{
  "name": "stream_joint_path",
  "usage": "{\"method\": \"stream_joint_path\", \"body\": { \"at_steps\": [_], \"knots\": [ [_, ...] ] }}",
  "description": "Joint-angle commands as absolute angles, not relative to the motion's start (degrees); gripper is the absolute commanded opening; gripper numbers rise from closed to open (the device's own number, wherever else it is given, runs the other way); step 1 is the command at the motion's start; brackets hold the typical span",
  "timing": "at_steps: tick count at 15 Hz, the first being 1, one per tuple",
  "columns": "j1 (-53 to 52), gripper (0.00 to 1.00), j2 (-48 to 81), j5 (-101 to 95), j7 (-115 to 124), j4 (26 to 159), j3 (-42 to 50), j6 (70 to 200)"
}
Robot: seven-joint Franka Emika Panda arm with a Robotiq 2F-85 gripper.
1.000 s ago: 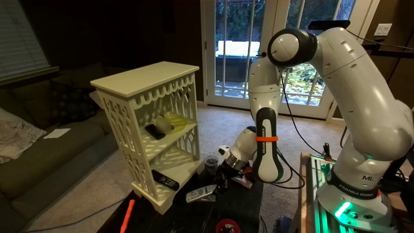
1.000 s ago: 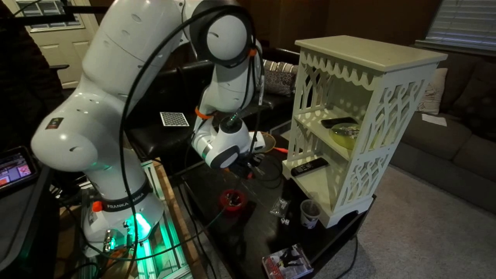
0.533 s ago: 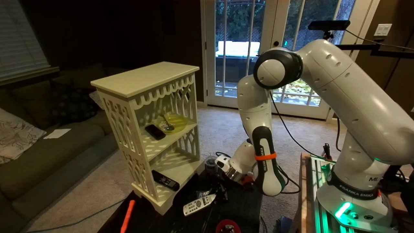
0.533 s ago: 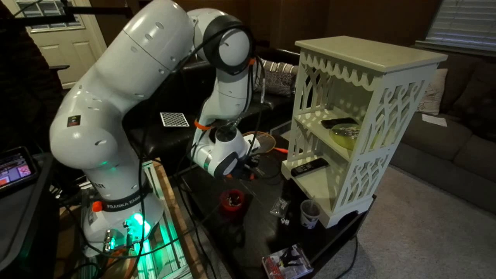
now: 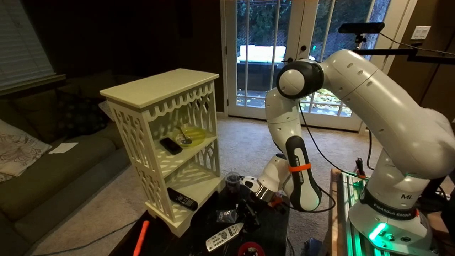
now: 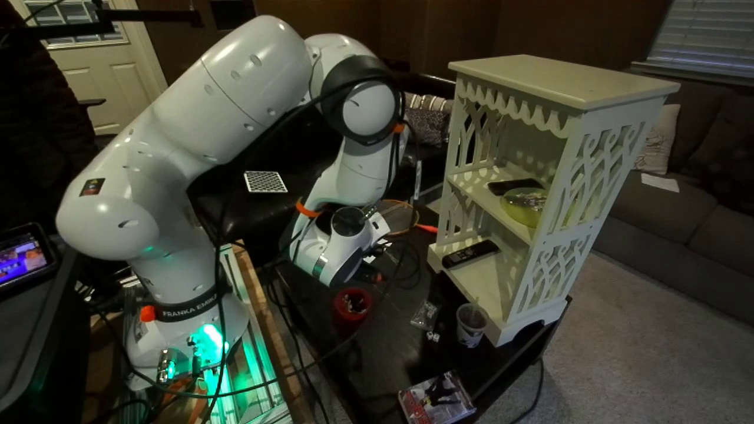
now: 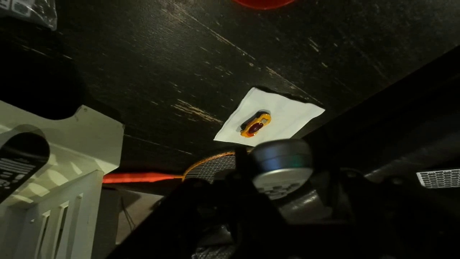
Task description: Remove the grey remote from the shelf
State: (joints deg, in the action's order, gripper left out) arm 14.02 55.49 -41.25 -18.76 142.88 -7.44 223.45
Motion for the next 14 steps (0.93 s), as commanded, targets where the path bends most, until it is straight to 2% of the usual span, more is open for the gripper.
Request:
{"method": "stream_joint_path", "body": {
  "at_steps": [1,6,11,14],
  "knots": [
    [10.6,0.2,57.1,-41.4,-19.8,140.8,-3.5,226.4],
    [10.2,0.2,61.6,-45.6,-21.7,137.6,0.6,225.6],
    [15.7,0.2,67.0,-62.7,-17.0,133.3,0.7,221.5],
    [15.9,0.2,67.5,-60.2,-16.5,132.7,2.6,221.6]
  ]
}}
